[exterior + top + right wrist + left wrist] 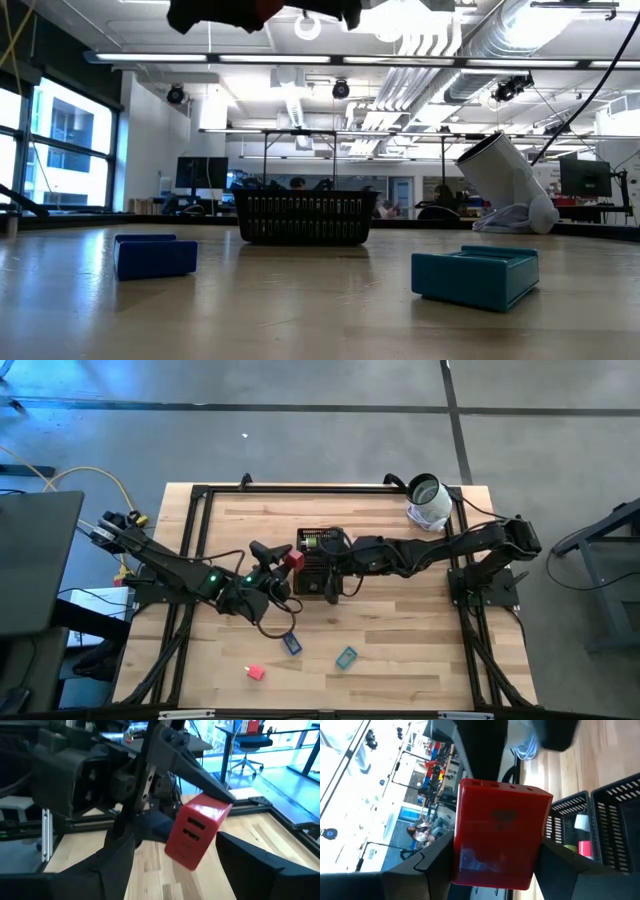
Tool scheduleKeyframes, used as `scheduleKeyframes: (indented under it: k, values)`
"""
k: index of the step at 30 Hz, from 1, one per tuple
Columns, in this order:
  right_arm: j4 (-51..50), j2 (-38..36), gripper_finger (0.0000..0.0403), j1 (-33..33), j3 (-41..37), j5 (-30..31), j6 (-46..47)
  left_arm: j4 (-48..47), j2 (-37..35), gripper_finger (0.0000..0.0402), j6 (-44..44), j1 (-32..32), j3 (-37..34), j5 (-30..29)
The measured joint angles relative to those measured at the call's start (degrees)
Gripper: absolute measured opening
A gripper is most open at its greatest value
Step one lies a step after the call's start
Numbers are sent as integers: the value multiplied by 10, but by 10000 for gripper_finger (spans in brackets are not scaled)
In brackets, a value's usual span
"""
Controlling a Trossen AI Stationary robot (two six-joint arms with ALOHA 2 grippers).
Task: Pick & Place Office items
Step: Put the red charger adapter into the top black bin
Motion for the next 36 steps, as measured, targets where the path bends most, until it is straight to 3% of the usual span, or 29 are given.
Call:
scheduleKeyframes:
  k: [11,36]
  values:
    - [27,5,267,-11,0,12,12,52,0,219,45,-1,0,0]
    - [57,7,267,-15,0,10,14,76,0,219,49,-1,0,16]
